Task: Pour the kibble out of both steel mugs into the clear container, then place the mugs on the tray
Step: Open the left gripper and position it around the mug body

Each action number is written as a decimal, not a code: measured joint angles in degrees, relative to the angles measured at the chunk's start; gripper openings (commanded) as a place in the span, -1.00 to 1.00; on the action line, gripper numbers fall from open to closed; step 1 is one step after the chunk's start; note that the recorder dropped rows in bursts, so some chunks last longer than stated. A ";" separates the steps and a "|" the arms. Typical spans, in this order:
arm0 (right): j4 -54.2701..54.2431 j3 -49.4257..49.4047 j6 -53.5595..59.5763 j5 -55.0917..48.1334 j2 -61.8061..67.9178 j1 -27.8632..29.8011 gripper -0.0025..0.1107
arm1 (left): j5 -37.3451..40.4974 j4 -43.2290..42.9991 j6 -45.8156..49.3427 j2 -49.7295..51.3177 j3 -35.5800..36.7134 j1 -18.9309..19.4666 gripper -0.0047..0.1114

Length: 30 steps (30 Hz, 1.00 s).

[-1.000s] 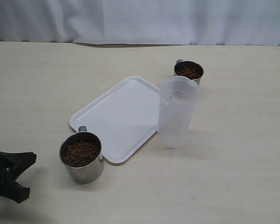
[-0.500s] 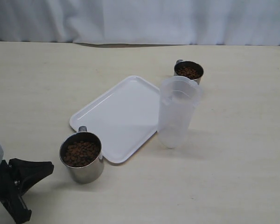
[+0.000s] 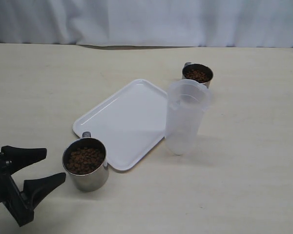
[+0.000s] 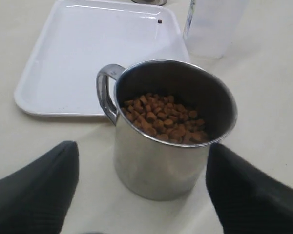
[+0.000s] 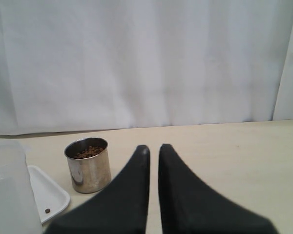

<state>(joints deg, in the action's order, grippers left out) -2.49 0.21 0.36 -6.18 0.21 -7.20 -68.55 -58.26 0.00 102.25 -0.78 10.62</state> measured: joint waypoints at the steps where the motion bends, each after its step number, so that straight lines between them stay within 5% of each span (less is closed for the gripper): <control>1: 0.00 0.00 0.00 0.00 0.00 0.00 -0.87 | -0.13 -0.29 0.00 0.00 0.00 0.00 0.01; 30: 0.00 0.00 0.00 0.00 0.00 0.00 -0.87 | 6.76 -2.73 -5.07 0.09 0.00 -1.90 -0.03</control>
<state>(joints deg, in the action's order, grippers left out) -2.49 0.21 0.36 -6.18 0.21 -7.20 -61.79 -60.98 -5.07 102.35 -0.78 8.71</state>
